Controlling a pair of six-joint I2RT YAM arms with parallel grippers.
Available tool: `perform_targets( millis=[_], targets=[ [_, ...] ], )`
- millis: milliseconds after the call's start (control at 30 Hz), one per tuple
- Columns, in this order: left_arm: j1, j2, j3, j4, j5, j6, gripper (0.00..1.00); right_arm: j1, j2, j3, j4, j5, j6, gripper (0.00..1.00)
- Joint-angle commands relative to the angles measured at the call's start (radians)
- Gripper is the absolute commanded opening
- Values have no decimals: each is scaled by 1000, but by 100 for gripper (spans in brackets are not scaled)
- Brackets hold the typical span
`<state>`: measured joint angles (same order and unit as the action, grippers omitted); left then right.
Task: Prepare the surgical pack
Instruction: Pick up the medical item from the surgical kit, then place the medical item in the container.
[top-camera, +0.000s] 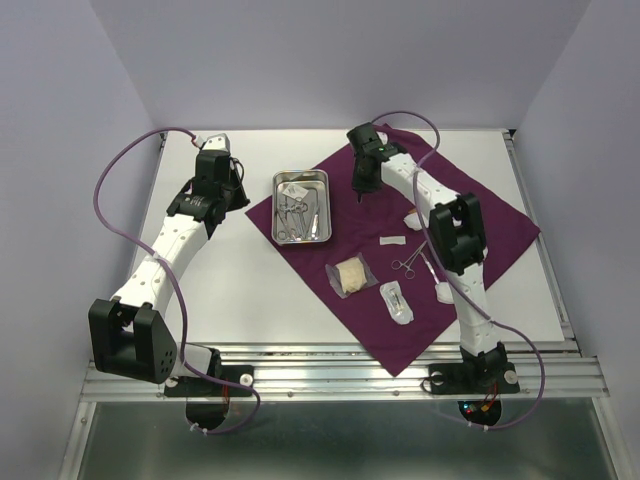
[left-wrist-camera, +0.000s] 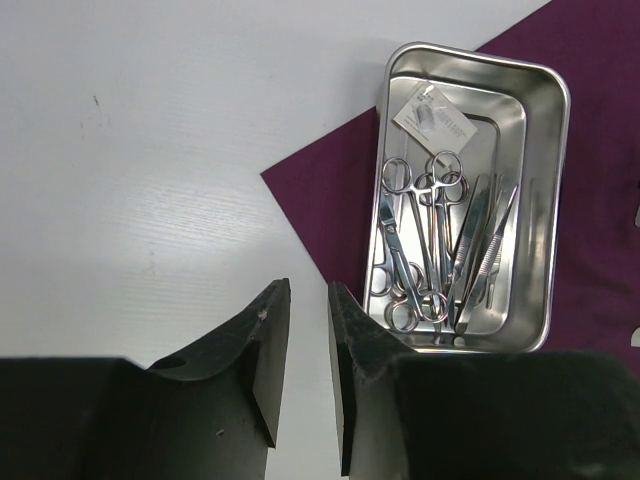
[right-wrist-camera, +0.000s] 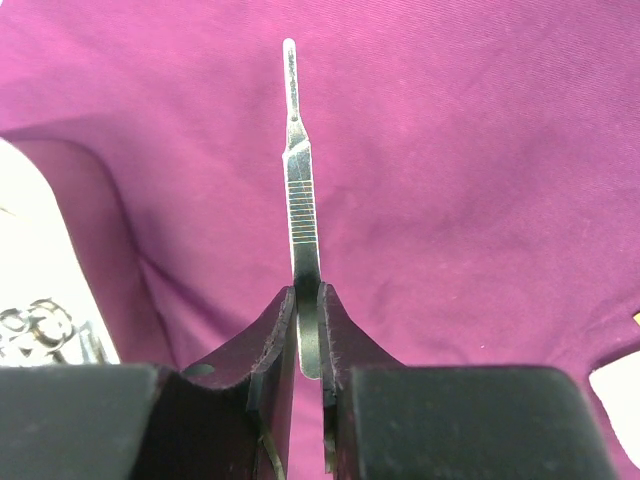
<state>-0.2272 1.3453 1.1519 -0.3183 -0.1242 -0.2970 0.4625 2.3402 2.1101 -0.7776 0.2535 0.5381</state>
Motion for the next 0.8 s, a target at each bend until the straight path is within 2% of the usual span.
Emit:
perform_targets(
  millis=[0, 467, 767],
  targets=[
    [5, -12, 17, 13, -12, 9, 33, 24, -71, 54, -5, -13, -7, 2],
    [5, -6, 20, 10, -15, 7, 33, 177, -65, 106, 15, -69, 17, 2],
    [5, -8, 20, 7, -18, 7, 33, 220, -84, 25, 61, -80, 62, 5]
  ],
)
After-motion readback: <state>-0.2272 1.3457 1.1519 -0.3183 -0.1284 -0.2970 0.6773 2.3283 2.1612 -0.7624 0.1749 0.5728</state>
